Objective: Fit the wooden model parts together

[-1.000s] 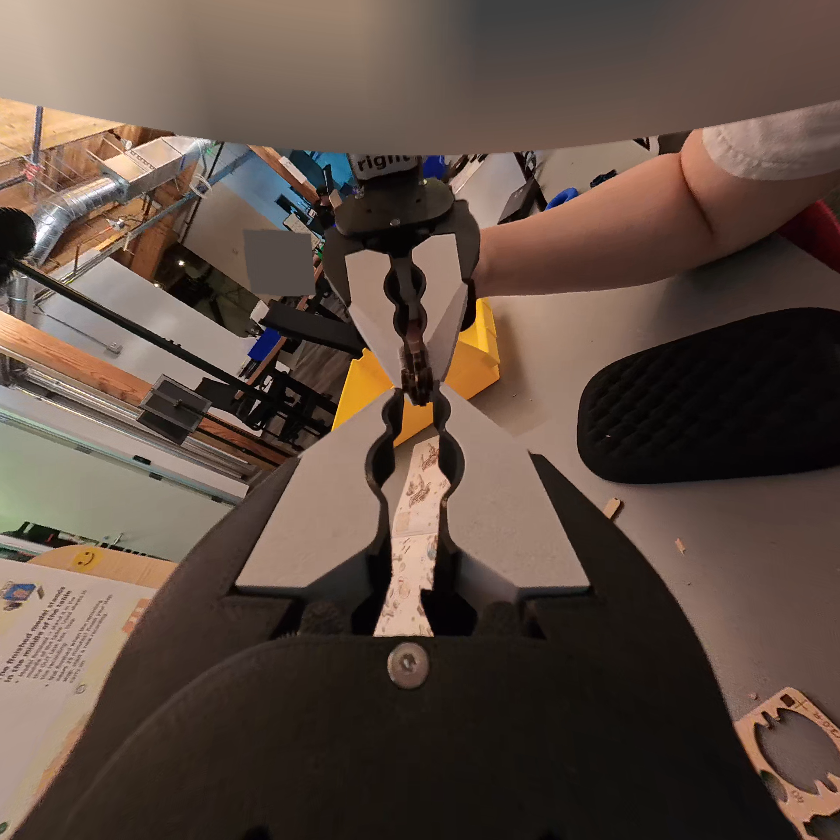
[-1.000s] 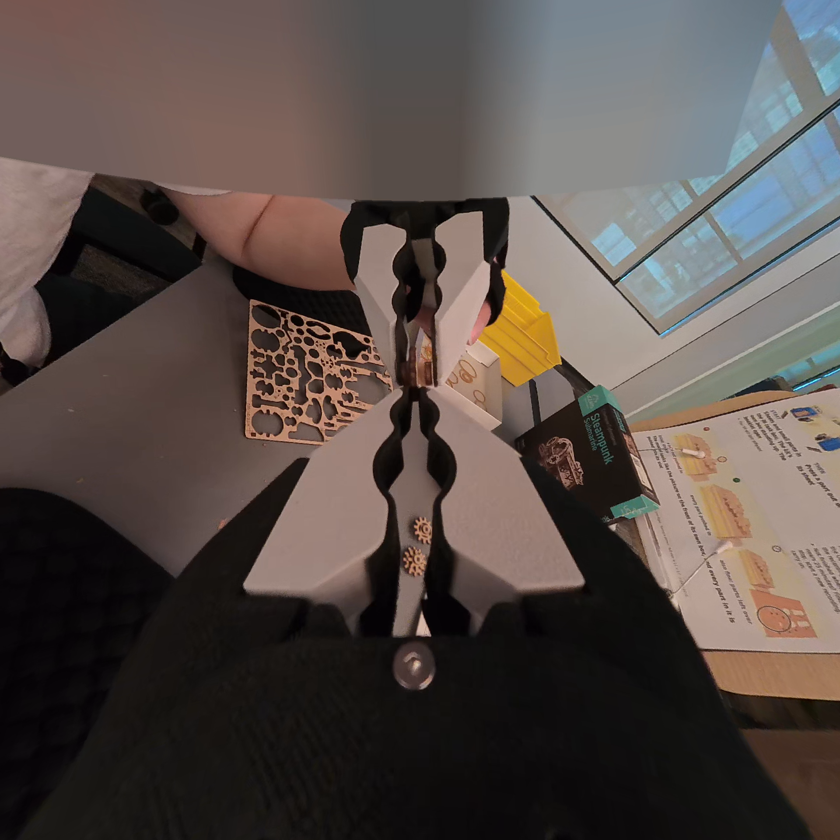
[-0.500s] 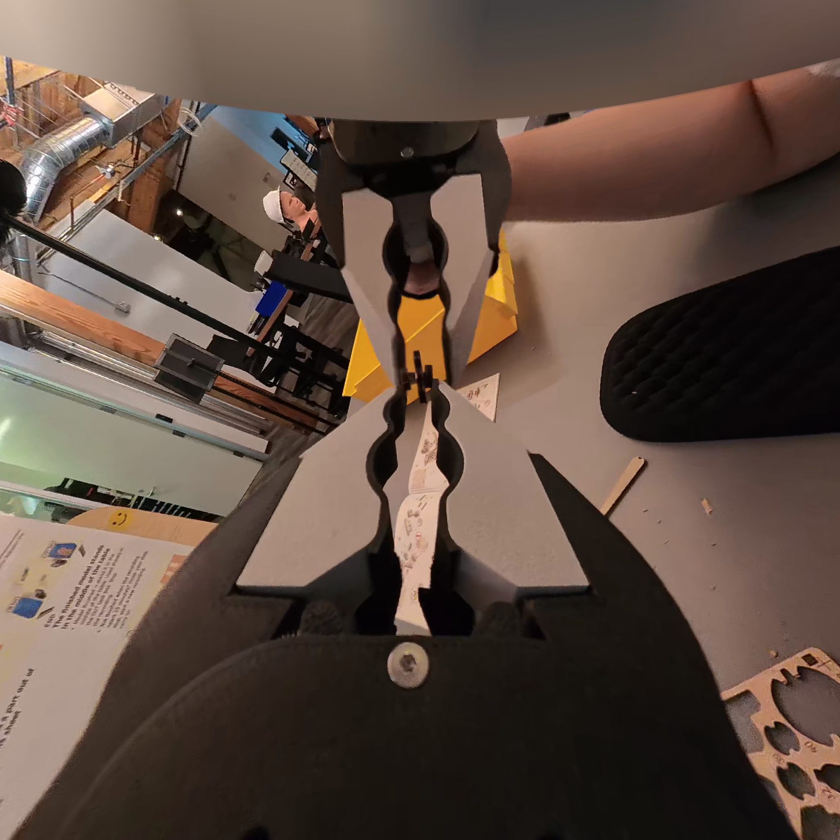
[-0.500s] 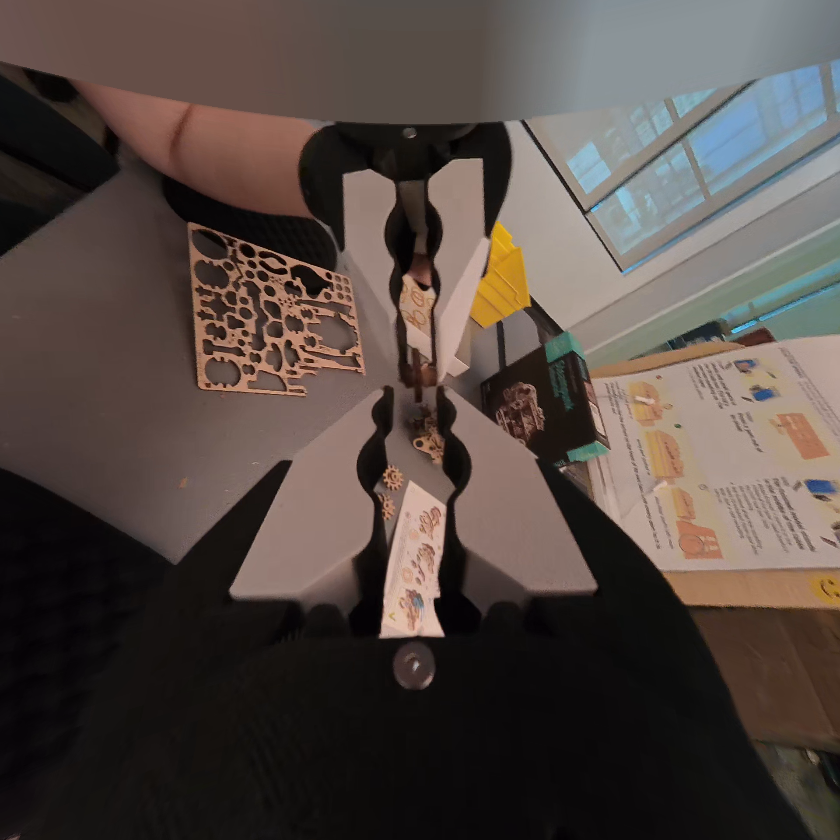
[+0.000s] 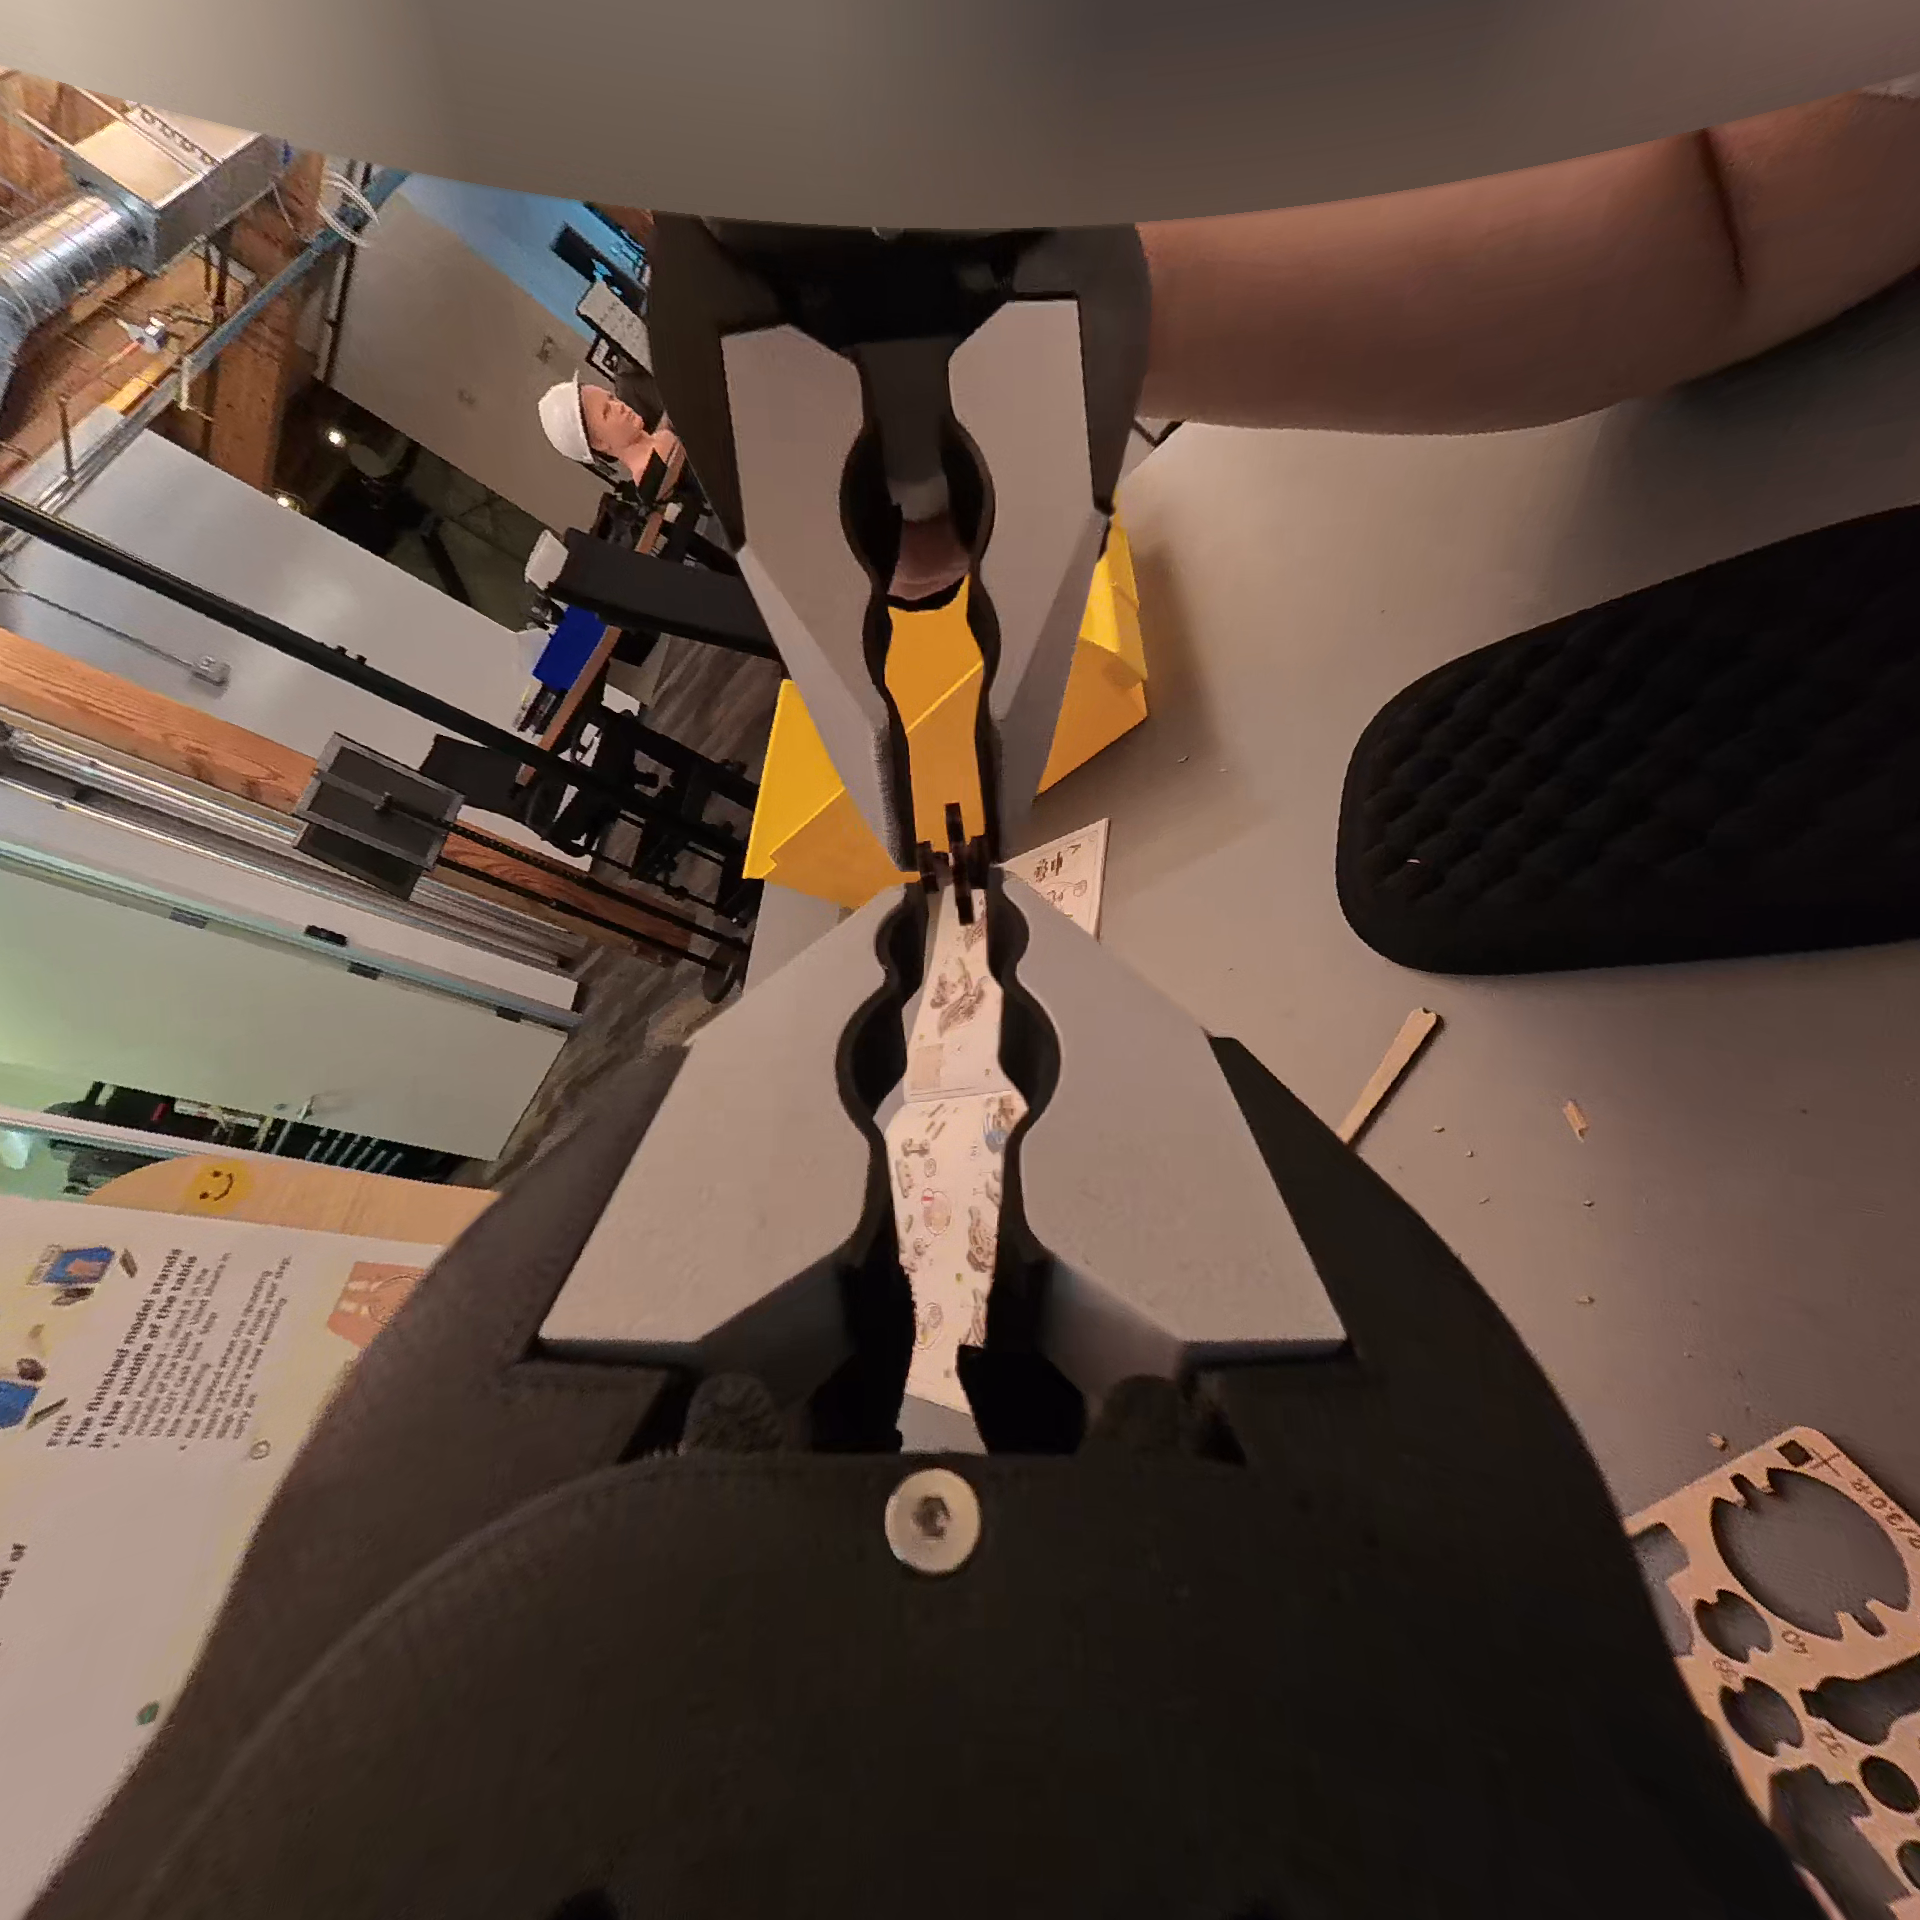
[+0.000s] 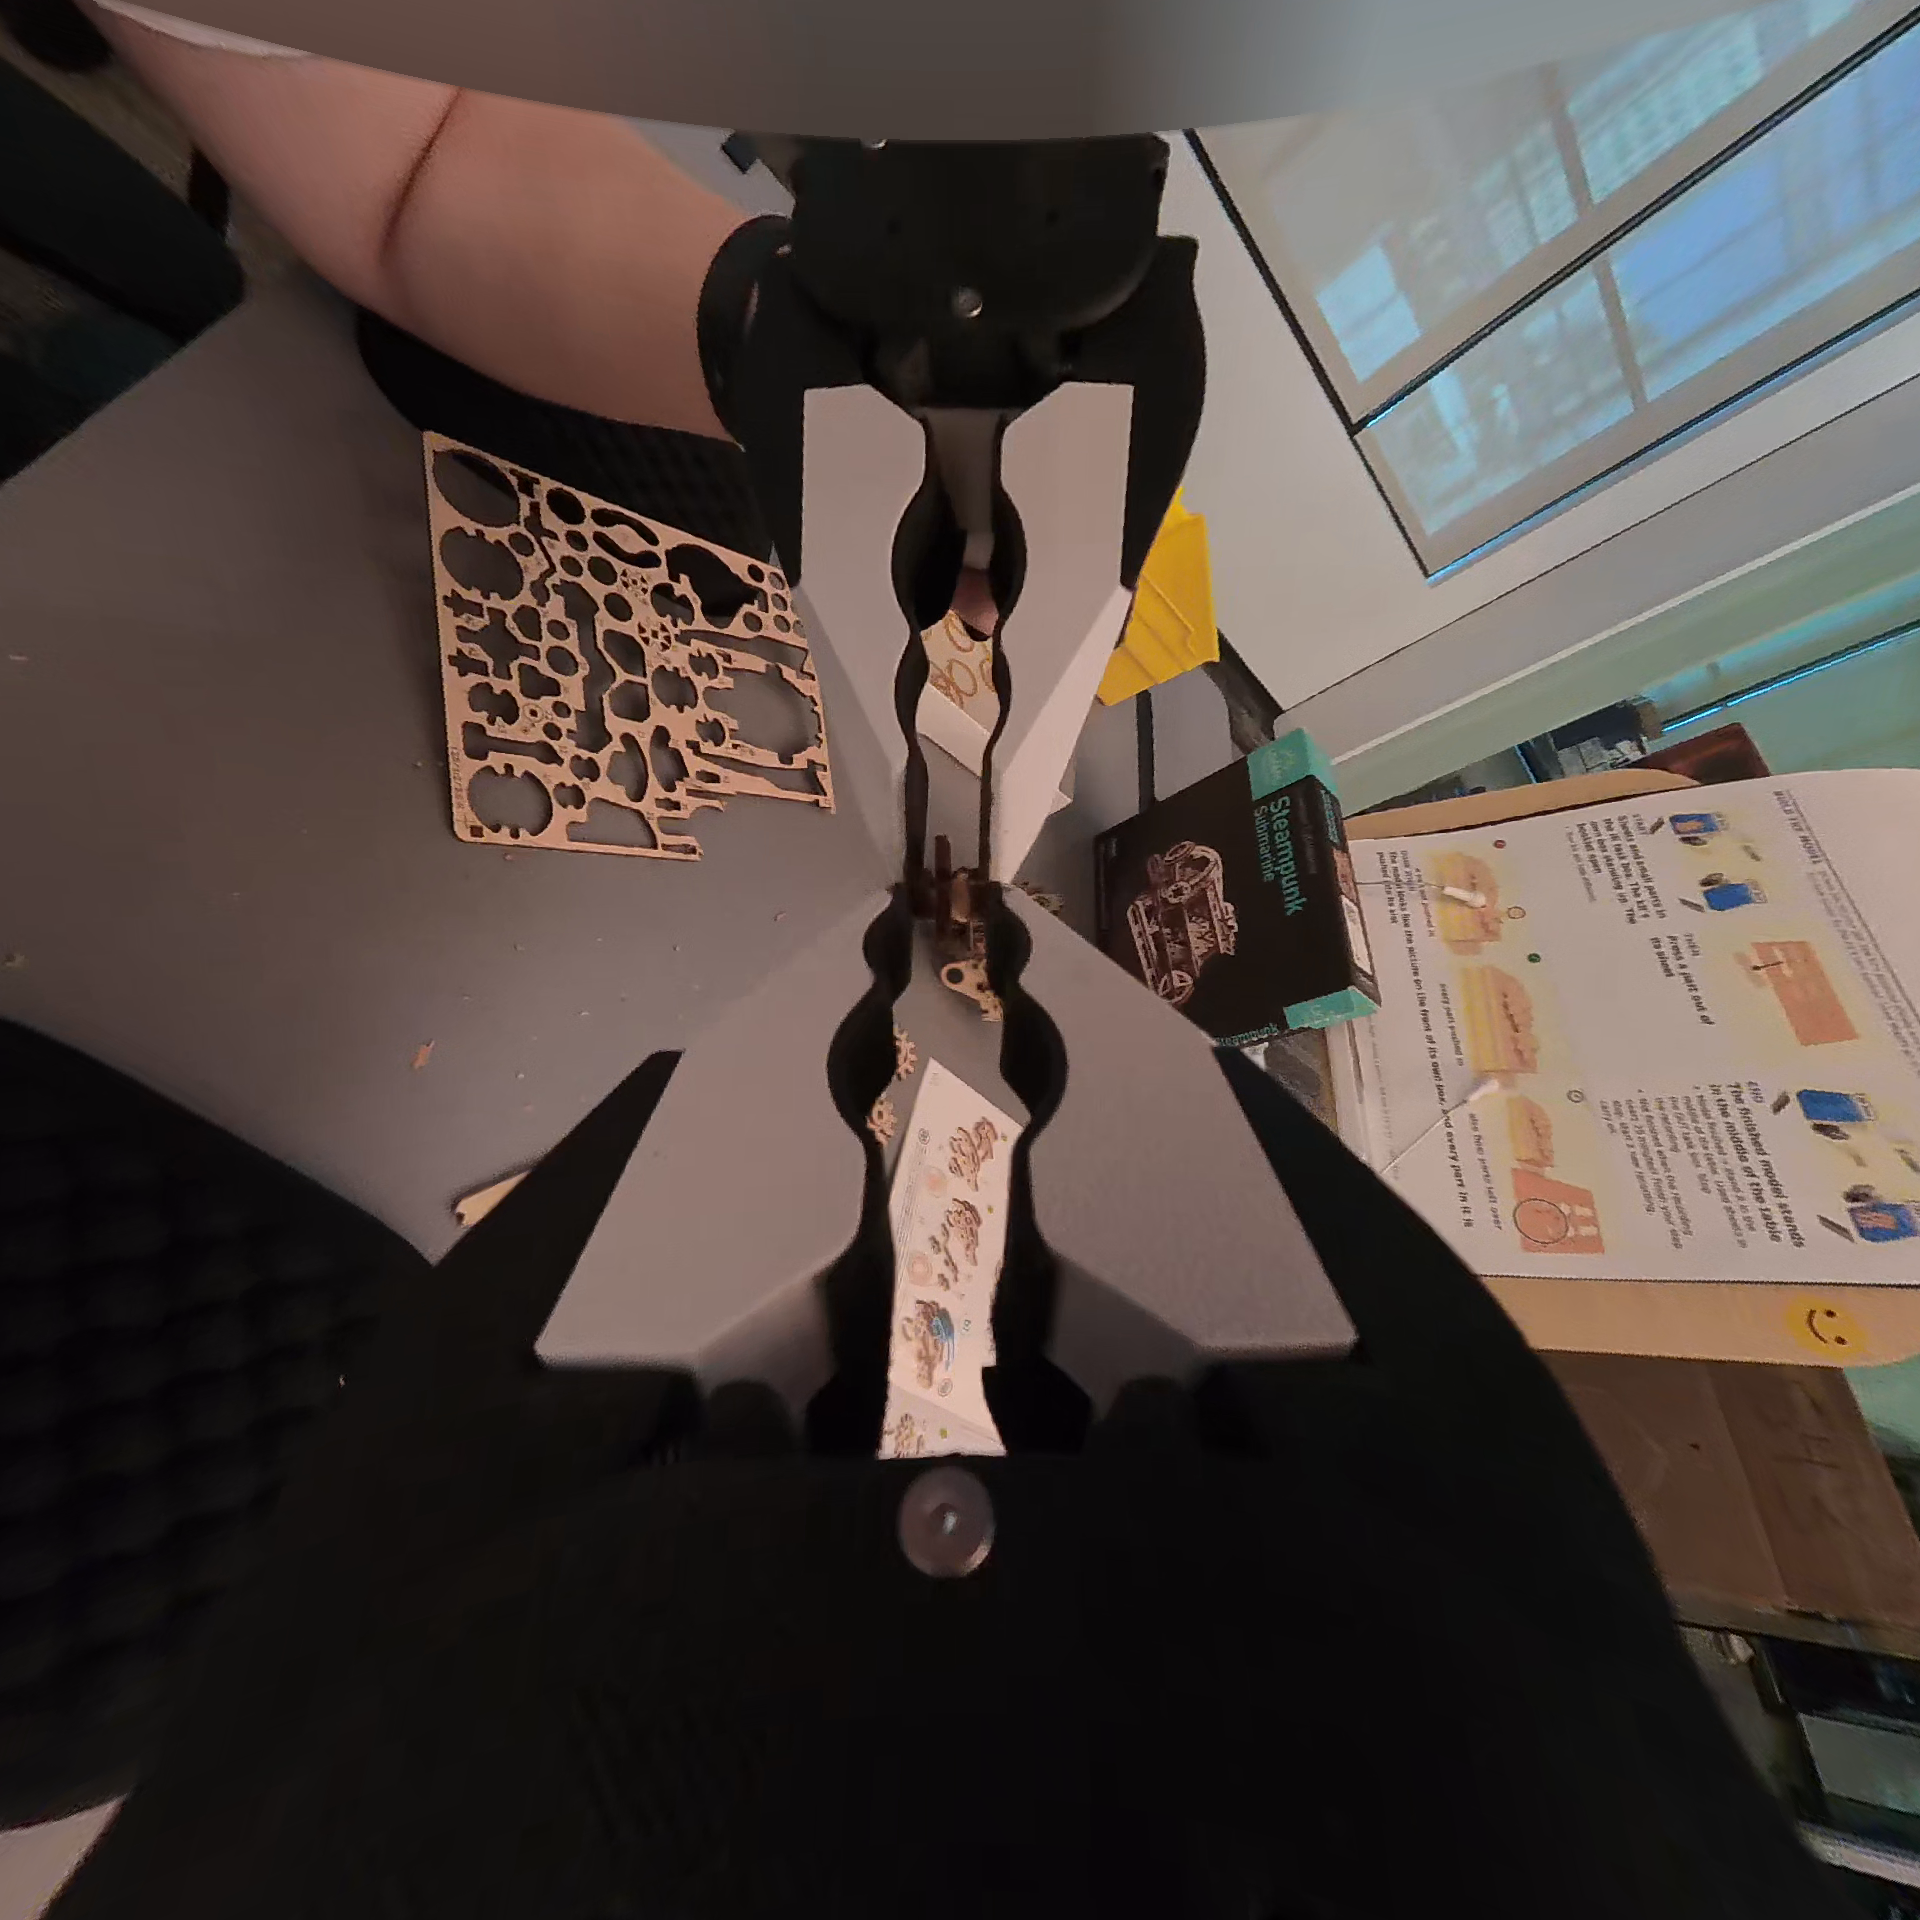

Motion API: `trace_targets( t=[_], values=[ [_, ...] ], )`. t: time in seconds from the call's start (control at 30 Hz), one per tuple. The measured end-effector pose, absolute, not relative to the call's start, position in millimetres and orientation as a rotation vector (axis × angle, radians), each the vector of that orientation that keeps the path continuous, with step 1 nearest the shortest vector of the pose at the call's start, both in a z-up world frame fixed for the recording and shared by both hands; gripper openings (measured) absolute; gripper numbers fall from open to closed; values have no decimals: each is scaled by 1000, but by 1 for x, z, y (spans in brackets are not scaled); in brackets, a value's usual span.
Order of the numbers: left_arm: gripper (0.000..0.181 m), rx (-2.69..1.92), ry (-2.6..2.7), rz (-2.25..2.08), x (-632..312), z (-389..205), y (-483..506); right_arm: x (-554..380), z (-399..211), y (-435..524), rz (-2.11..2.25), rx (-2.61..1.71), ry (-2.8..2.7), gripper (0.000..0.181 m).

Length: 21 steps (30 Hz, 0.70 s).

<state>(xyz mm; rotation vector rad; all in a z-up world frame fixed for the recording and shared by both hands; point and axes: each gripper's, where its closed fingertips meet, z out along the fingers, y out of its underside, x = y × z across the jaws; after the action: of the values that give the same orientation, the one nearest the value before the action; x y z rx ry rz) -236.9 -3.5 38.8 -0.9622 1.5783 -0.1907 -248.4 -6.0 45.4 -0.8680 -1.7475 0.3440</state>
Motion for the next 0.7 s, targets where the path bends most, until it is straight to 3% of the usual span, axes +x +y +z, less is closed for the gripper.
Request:
trace_targets(
  t=[0.7],
  values=[
    [10, -942, 1600, -140, -239, 34, -2, -251, 38, -3, 382, -897, -1747, 11]
  ],
)
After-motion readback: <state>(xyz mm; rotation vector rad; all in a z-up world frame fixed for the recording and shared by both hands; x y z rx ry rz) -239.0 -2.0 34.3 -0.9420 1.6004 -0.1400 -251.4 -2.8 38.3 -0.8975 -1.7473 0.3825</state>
